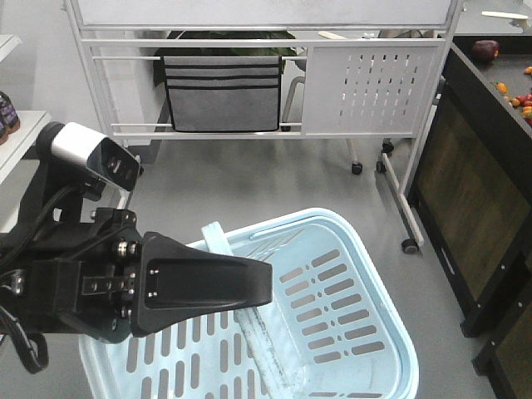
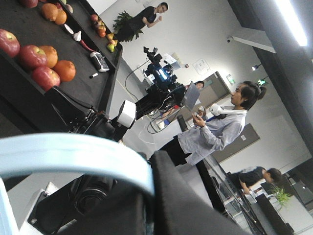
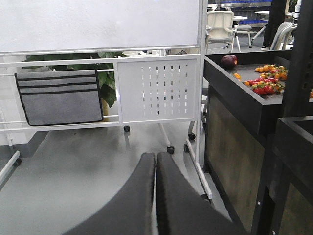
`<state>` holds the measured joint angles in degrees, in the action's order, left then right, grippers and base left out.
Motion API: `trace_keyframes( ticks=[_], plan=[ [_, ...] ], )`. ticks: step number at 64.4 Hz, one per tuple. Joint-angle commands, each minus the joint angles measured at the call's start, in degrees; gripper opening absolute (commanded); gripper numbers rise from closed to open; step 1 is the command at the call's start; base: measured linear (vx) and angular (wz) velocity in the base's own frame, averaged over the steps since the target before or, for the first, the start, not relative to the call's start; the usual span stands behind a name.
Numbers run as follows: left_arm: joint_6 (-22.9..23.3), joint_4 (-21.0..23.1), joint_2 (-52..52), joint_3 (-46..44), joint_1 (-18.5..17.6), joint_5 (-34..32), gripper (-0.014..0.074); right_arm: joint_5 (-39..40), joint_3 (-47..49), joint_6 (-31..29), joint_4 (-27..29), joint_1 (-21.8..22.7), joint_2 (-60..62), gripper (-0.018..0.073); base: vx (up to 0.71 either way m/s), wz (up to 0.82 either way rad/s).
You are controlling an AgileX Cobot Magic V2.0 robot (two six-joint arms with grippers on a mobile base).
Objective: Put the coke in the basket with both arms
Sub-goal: 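Turn the base away from the shelf holding the basket in the left gripper, then drive toward the shelf with the red Coca-Cola bottle, basket held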
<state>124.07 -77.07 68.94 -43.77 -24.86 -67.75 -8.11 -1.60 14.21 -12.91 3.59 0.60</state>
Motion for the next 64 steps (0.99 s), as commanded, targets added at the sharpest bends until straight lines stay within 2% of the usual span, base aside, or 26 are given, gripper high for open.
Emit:
trace_keyframes(
  ticks=[1,64],
  plan=[
    [-0.2,4.9,-1.5,-1.4,-0.3,-11.0,-0.0006,4.1,-0.4,-0.2,-0.4,0.3,0.8,-0.0005,0.24,0.0],
    [-0.2,4.9,-1.5,-1.4,-0.3,-11.0,-0.0006,4.1,-0.4,-0.2,-0.4,0.3,0.8,-0.0005,0.26,-0.01]
  ],
)
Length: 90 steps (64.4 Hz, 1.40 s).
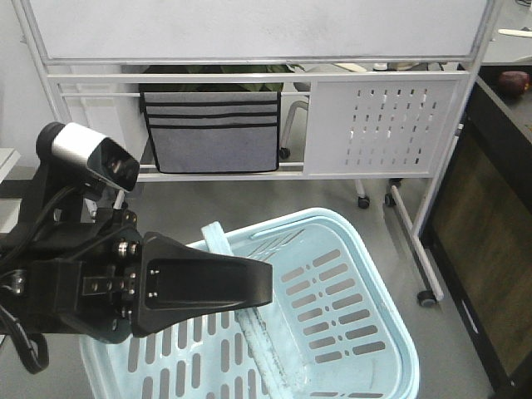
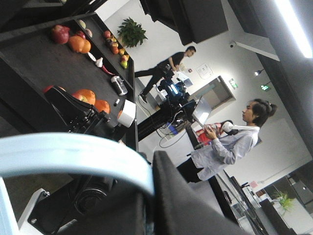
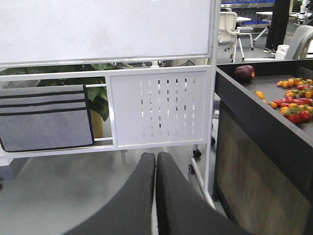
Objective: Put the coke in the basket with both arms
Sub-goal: 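Drive toward the shelf with the red Coca-Cola bottle, basket held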
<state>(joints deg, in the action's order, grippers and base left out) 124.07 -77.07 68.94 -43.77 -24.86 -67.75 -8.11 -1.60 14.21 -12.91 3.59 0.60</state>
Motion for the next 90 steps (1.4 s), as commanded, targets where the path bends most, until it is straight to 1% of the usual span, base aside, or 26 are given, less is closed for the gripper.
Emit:
trace_keyframes(
  ticks=[1,30,90],
  plan=[
    [-0.2,4.9,-1.5,-1.4,-0.3,-11.0,-0.0006,4.1,-0.4,-0.2,-0.4,0.3,0.8,-0.0005,0.25,0.12],
    [-0.2,4.9,-1.5,-1.4,-0.3,-11.0,-0.0006,4.1,-0.4,-0.2,-0.4,0.3,0.8,-0.0005,0.23,0.31],
    [-0.2,4.9,-1.5,-1.4,-0.3,-11.0,-0.0006,4.1,-0.4,-0.2,-0.4,0.3,0.8,-0.0005,0.16,0.59]
  ],
)
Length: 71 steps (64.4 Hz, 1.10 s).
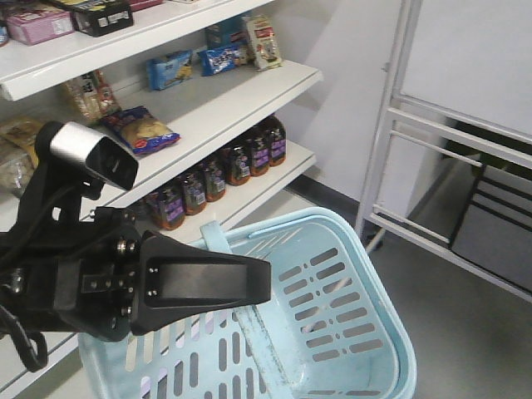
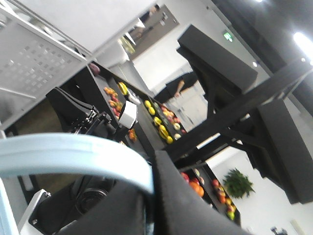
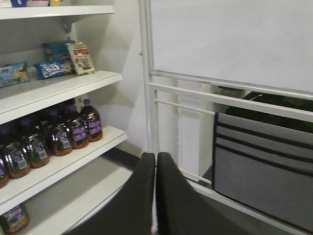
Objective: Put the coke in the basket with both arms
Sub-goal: 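Drive toward the shelf with the red Coca-Cola bottle, basket held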
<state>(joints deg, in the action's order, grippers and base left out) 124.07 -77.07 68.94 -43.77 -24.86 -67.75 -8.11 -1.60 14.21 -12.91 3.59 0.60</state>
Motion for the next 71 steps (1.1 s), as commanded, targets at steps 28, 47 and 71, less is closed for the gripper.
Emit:
trace_keyframes(
  ticks=[28,47,71],
  plan=[
    [-0.2,4.9,-1.5,-1.4,-0.3,-11.0,-0.0006,4.1,-0.4,-0.2,-0.4,0.3,0.8,-0.0005,0.09,0.51],
    [-0.2,4.9,-1.5,-1.4,-0.3,-11.0,-0.0006,4.1,-0.4,-0.2,-0.4,0.3,0.8,-0.0005,0.07,0.67],
    [-0.2,4.9,-1.5,-1.4,-0.3,-11.0,-0.0006,4.1,-0.4,-0.2,-0.4,0.3,0.8,-0.0005,0.05,0.53]
  ],
)
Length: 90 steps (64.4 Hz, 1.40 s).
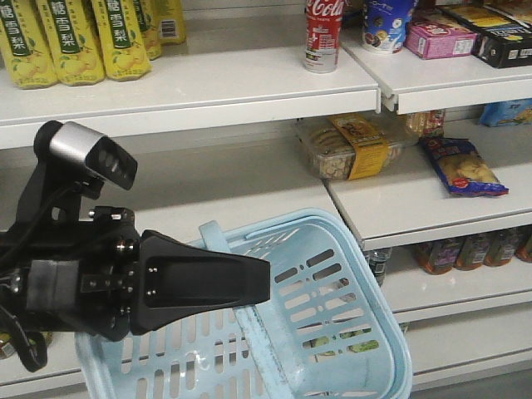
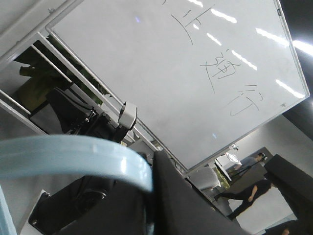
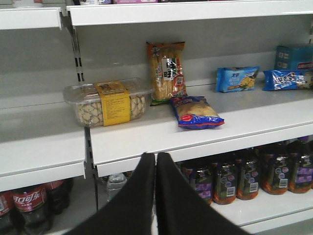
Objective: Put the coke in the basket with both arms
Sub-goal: 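Drive toward the shelf with the red Coca-Cola bottle, basket held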
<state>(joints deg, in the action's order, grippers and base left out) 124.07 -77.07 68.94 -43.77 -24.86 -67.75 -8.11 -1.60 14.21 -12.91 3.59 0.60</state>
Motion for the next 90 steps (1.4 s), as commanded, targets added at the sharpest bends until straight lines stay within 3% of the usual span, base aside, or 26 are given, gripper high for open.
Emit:
trace_keyframes(
  ticks=[1,90],
  plan=[
    [-0.2,4.9,-1.5,-1.4,-0.3,-11.0,-0.0006,4.1,-0.4,-0.2,-0.4,0.3,0.8,-0.0005,0.04,0.25],
    [-0.2,4.9,-1.5,-1.4,-0.3,-11.0,-0.0006,4.1,-0.4,-0.2,-0.4,0.3,0.8,-0.0005,0.04,0.13]
  ],
)
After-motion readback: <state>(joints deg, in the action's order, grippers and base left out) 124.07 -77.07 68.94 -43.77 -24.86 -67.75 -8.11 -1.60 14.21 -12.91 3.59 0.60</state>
